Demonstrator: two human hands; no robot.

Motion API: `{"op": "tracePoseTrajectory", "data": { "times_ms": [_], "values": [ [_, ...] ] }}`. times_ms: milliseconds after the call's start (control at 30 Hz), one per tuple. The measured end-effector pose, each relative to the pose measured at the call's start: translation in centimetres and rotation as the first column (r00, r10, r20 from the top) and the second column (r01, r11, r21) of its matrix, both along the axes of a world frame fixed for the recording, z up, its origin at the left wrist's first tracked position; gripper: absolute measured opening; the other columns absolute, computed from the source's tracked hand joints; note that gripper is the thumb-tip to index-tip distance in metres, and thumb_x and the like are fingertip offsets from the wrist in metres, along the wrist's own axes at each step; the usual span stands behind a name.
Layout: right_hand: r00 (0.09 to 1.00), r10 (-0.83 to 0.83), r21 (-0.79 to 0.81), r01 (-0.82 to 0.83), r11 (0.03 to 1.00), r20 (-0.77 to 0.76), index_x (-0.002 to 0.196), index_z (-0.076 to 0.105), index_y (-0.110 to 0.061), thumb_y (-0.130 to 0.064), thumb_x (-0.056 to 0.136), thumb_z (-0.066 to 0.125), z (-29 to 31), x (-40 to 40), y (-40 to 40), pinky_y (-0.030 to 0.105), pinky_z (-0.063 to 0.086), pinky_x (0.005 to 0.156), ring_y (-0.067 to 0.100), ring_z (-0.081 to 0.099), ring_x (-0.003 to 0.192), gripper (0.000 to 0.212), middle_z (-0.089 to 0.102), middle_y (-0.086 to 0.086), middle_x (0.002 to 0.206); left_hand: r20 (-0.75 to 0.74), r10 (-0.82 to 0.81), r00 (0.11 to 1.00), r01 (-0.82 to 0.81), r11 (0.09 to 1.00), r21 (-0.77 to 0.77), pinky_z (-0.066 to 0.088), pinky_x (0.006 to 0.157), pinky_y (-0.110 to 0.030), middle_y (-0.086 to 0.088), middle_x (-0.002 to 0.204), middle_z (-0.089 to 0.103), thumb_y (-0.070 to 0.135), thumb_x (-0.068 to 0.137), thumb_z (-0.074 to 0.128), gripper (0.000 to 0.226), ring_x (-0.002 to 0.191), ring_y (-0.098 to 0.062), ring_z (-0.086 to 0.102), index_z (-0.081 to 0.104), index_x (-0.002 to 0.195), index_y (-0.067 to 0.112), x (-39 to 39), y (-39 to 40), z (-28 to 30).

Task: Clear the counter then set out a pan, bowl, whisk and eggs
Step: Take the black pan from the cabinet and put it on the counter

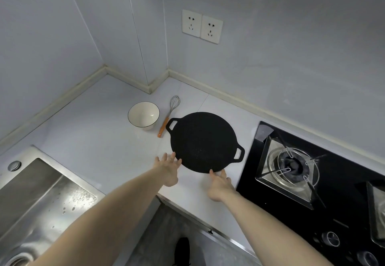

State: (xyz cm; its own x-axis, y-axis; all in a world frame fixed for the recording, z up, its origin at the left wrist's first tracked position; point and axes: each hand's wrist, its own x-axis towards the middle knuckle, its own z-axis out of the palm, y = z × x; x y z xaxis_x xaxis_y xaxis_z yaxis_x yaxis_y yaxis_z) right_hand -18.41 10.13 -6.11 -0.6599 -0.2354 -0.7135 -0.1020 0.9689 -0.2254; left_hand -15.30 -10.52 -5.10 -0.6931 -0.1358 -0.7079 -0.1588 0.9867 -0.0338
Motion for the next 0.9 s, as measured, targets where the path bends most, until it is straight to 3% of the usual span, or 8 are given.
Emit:
{"op": "tracePoseTrajectory", "data": {
  "times_ms": [133,300,433,500,667,800,900],
  "values": [
    [1.000,0.013,0.009,-0.013,1.000,0.006,0.163,0.003,-0.028,-0.002,0.091,0.041,0.2,-2.8,-0.8,0.041,0.034,0.119,0.033,0.017,0.153,0.085,-0.020,0.004,0.168,0.021,0.028,0.999,-0.028,1.000,-0.006,0.012,0.123,-0.058,-0.006,0.167,-0.017,0.013,0.092,0.055,0.090,0.154,-0.037,-0.006,-0.002,0.160,0.031,-2.1,-0.1,-0.4],
    [0.998,0.036,0.010,-0.036,0.999,0.048,0.163,-0.001,-0.026,-0.009,0.094,0.046,-0.3,-6.1,-1.3,0.039,0.039,0.116,0.031,0.034,0.149,0.085,-0.027,0.004,0.166,0.083,0.050,0.995,-0.052,0.998,0.022,0.028,0.117,-0.058,-0.001,0.167,-0.019,0.015,0.090,0.055,0.094,0.153,-0.041,0.000,-0.006,0.159,0.035,-5.2,-1.4,-0.6],
    [0.997,0.052,0.015,-0.053,0.998,0.050,0.162,-0.005,-0.027,-0.007,0.094,0.043,0.0,-7.7,-2.0,0.037,0.040,0.115,0.030,0.032,0.150,0.086,-0.027,0.004,0.166,0.071,0.002,0.997,0.000,0.999,-0.032,0.042,0.110,-0.047,-0.001,0.167,-0.019,0.016,0.090,0.048,0.091,0.148,-0.043,0.022,-0.007,0.159,0.033,-7.0,-1.9,-0.3],
    [0.998,0.053,0.028,-0.054,0.998,0.042,0.162,-0.006,-0.027,-0.007,0.093,0.043,0.0,-8.4,-2.3,0.038,0.039,0.116,0.032,0.032,0.150,0.087,-0.025,0.005,0.167,0.048,-0.025,0.999,0.026,0.999,-0.036,0.047,0.098,-0.038,-0.002,0.167,-0.018,0.015,0.090,0.047,0.089,0.139,-0.039,0.040,-0.005,0.160,0.033,-7.8,-1.9,0.1],
    [0.998,0.036,0.024,-0.037,0.999,0.049,0.161,-0.010,-0.030,-0.007,0.089,0.044,0.3,-8.9,-2.7,0.035,0.040,0.111,0.034,0.035,0.148,0.093,-0.025,0.003,0.167,0.008,-0.057,0.998,0.058,0.997,-0.060,0.048,0.094,-0.035,-0.003,0.168,-0.014,0.017,0.090,0.046,0.087,0.138,-0.036,0.043,-0.002,0.160,0.032,-9.1,-2.1,0.7],
    [0.999,0.041,0.011,-0.041,0.999,-0.010,0.161,-0.013,-0.024,-0.007,0.088,0.050,0.1,-8.1,-1.9,0.035,0.045,0.106,0.032,0.045,0.140,0.098,-0.021,-0.002,0.168,-0.057,-0.010,0.998,0.008,1.000,-0.023,0.050,0.080,-0.031,-0.001,0.167,-0.020,0.022,0.085,0.052,0.096,0.119,-0.035,0.055,-0.008,0.159,0.032,-8.2,-1.9,0.2],
    [0.995,0.076,0.032,-0.075,0.997,-0.058,0.161,-0.009,-0.019,-0.010,0.087,0.054,-0.1,-7.5,-1.4,0.034,0.049,0.100,0.030,0.053,0.130,0.098,-0.021,-0.001,0.168,-0.084,-0.053,0.995,0.051,0.998,-0.035,0.051,0.086,-0.035,0.000,0.165,-0.024,0.021,0.081,0.052,0.096,0.123,-0.039,0.048,-0.004,0.159,0.030,-6.6,-2.0,-0.4]
  ]
}}
